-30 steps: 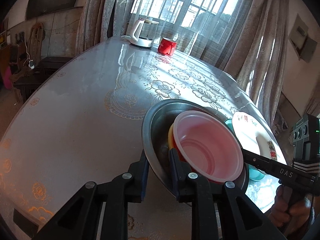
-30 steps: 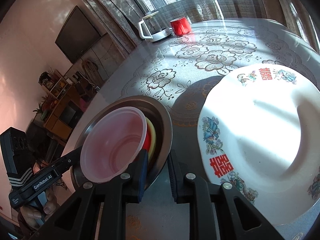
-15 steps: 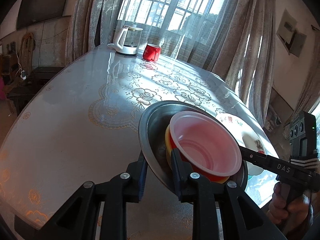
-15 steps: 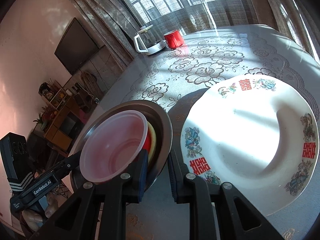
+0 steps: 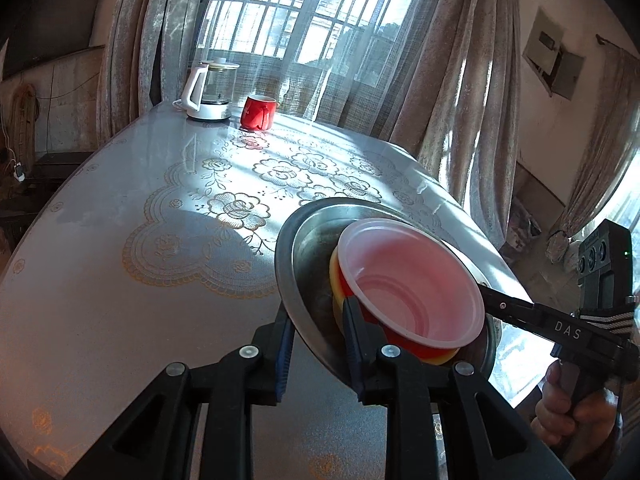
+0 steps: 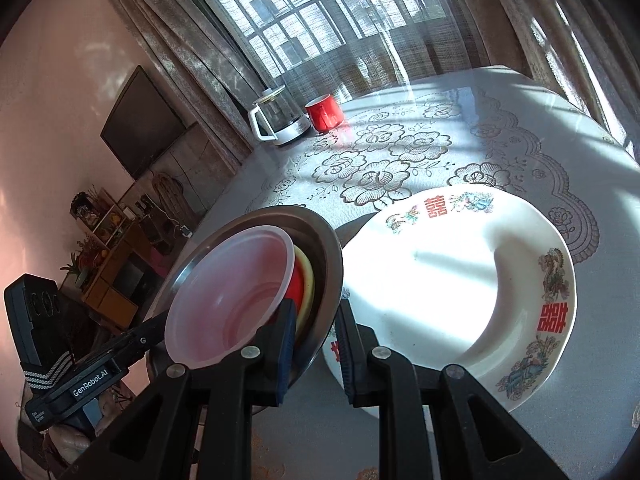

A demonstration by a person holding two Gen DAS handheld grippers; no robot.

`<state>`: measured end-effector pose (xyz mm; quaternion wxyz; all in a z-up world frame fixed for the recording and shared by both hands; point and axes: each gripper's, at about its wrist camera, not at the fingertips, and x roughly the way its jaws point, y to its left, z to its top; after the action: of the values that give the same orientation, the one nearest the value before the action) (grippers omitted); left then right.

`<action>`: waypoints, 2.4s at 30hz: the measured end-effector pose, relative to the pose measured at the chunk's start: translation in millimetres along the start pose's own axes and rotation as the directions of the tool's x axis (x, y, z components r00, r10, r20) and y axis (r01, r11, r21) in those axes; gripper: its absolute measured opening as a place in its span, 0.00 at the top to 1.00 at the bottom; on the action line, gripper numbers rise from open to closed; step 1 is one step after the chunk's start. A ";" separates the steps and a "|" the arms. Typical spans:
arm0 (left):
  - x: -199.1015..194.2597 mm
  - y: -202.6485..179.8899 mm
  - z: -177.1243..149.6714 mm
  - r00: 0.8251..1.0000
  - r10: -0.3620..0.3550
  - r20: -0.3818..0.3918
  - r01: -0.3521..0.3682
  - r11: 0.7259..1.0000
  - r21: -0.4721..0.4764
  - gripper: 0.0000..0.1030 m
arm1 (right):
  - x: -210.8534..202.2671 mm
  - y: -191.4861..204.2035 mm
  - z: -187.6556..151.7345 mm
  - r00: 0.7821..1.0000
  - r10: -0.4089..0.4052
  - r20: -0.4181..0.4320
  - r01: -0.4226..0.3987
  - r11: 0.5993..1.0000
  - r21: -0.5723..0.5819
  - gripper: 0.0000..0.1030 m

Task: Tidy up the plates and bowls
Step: 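Lift the nested steel bowl with both grippers and carry it over the plate stack, then lower the steel bowl onto the plate stack and open both grippers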

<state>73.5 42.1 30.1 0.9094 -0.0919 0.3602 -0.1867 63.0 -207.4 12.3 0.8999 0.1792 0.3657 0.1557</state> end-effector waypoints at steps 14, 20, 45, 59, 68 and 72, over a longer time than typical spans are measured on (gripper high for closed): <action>53.0 -53.5 18.4 0.993 -0.093 -0.068 0.097 0.993 0.061 0.76 | -38.0 -52.3 9.3 0.991 -0.108 0.075 0.099 0.989 0.108 0.81; 75.2 -71.8 18.7 0.990 -0.103 -0.098 0.112 0.990 0.083 0.76 | -40.5 -72.9 10.1 0.984 -0.157 0.080 0.144 0.978 0.149 0.81; 109.1 -84.3 6.4 0.978 -0.101 -0.180 0.118 0.989 0.090 0.76 | -30.2 -105.8 7.4 0.979 -0.194 0.063 0.177 0.962 0.209 0.81; 104.6 -85.3 3.4 0.976 -0.107 -0.191 0.124 0.989 0.075 0.75 | -27.2 -107.6 5.4 0.985 -0.168 0.040 0.154 0.961 0.228 0.80; 100.8 -84.6 1.7 0.977 -0.106 -0.186 0.122 0.990 0.074 0.74 | -31.8 -107.0 4.0 0.987 -0.157 0.044 0.143 0.962 0.232 0.80; 98.4 -85.3 1.3 0.978 -0.103 -0.181 0.118 0.990 0.077 0.73 | -34.1 -105.5 2.4 0.987 -0.153 0.045 0.139 0.964 0.229 0.80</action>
<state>117.1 -75.7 -4.4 0.8651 -0.0553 0.4254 -0.2599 57.1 -315.5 -11.6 0.8939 0.2571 0.3649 0.0408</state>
